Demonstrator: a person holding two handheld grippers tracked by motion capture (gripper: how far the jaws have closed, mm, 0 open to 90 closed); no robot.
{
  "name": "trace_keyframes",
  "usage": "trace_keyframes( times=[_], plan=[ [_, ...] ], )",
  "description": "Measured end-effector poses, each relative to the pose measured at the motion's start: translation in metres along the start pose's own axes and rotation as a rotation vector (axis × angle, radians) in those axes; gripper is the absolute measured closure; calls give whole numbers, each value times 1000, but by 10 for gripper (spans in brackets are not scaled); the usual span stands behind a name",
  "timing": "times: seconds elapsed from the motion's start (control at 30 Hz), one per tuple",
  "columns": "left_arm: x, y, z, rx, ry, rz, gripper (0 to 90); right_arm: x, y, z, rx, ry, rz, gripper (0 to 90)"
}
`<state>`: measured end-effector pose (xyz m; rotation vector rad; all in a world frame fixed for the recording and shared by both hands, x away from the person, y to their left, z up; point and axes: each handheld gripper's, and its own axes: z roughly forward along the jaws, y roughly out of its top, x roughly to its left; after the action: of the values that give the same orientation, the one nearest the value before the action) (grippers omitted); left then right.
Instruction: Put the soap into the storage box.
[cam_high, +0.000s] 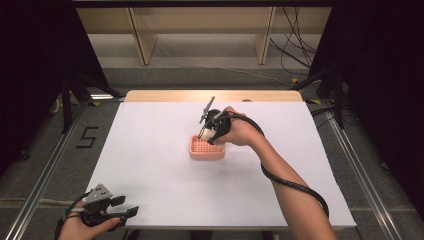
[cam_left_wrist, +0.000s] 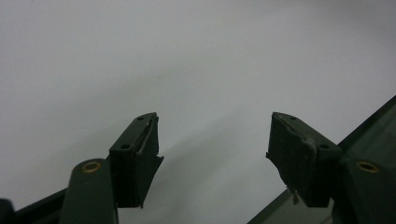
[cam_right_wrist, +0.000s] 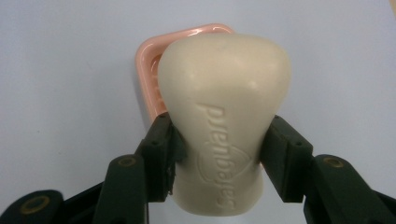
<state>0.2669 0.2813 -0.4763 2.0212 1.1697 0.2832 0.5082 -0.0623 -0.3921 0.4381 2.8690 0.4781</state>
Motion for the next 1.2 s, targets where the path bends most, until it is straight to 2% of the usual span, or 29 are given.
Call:
trace_keyframes(
  times=[0.03,0.07,0.13,0.17,0.27,0.3,0.4,0.47,0.5,0.53,0.6,0.67,0.73,0.77,0.8,0.83,0.87,0.93,1.0,1.07,1.1,1.13,1.2],
  plan=[
    [0,0,0,0,0,0,333,-1,1,1,-8,4,-23,504],
    [0,0,0,0,0,0,332,-1,1,1,4,3,-3,504],
    [0,0,0,2,0,-3,333,-2,2,2,1,3,-16,504],
    [0,0,0,2,-1,-3,332,-1,3,2,11,5,-5,504],
    [0,0,0,0,-2,-3,333,-1,4,5,10,6,-11,504],
    [0,0,0,0,-2,-2,332,0,4,5,20,4,7,504],
    [0,0,0,-7,-4,-9,332,1,5,9,24,6,-1,504],
    [0,0,1,-4,14,-11,332,2,6,11,20,15,18,504],
    [0,0,0,-3,-1,-12,332,1,6,12,20,14,0,504],
    [1,0,-1,6,-4,6,332,1,6,13,18,24,9,504],
    [0,0,0,1,-8,-8,332,2,6,14,25,19,21,504],
    [1,0,-1,11,5,-4,332,2,7,16,27,23,18,504],
    [1,0,-1,12,5,-3,332,-1,7,18,26,15,-26,504],
    [1,0,-1,11,5,-4,332,-2,7,18,29,14,-29,504],
    [1,0,-1,12,4,-1,332,1,7,18,32,12,7,504],
    [0,0,1,-5,14,-9,332,2,8,18,25,22,21,504],
    [1,0,-1,15,2,-4,332,2,8,18,25,19,18,504],
    [1,0,-1,11,5,-4,332,-3,7,20,31,15,-40,504],
    [1,0,-1,11,5,-4,332,-3,8,21,26,12,-43,504],
    [1,0,-1,12,4,-3,332,0,9,22,27,25,-4,504],
    [1,0,-1,11,5,-4,333,-1,9,23,28,19,-8,504],
    [1,0,-1,10,3,-5,332,0,9,23,31,20,10,504],
    [1,0,-1,11,4,-4,332,-1,9,24,26,24,-3,504]
  ],
)
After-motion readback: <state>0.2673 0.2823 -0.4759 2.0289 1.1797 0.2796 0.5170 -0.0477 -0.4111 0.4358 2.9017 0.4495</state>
